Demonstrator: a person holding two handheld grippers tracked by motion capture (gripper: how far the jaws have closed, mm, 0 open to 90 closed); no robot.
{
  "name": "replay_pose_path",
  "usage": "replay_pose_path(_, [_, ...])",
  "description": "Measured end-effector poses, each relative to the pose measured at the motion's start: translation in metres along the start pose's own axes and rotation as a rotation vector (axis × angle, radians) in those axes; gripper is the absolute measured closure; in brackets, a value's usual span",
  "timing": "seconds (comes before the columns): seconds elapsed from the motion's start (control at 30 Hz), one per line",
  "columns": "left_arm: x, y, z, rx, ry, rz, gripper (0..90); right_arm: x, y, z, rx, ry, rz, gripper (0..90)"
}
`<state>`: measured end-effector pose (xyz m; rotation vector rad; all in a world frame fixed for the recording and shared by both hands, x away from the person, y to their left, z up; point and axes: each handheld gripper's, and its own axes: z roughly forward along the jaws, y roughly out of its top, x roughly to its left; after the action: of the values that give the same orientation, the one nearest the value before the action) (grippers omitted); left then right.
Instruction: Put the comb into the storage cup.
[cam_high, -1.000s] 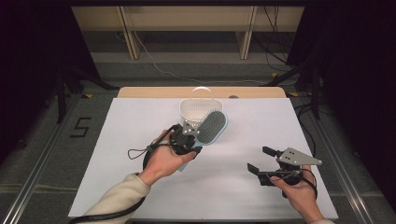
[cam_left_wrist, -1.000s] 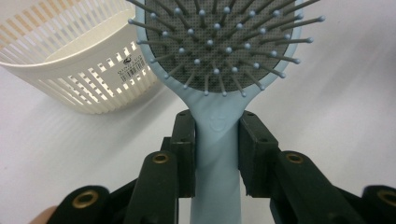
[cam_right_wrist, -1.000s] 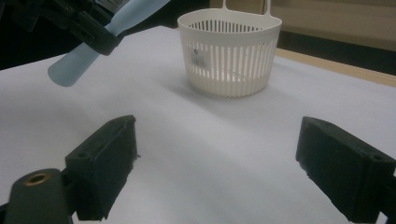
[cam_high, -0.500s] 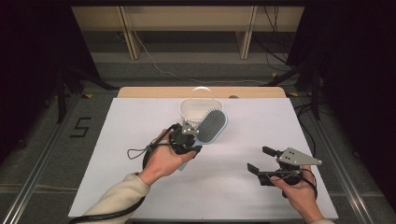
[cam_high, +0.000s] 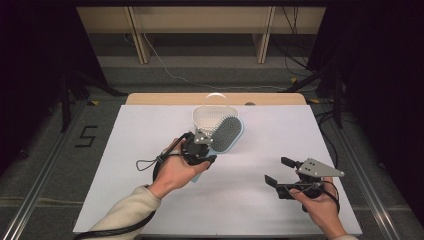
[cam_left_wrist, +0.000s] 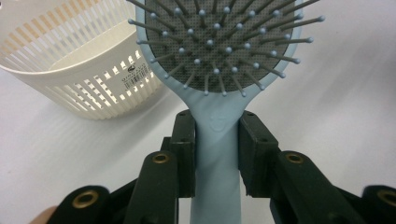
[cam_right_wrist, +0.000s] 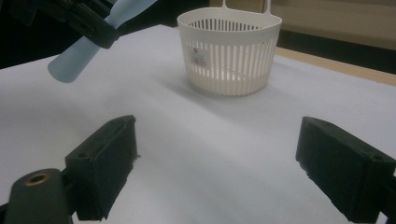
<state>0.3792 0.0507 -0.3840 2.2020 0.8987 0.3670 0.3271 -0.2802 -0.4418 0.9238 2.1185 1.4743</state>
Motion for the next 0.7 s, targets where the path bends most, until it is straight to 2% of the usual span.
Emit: replay_pose_path(0.7, [0.0013,0.0008,-0.0017,-0.021,0.007,-0.008,69.7,-0.0001,0.0001,-0.0002,-0.002,0.001,0.0,13.2])
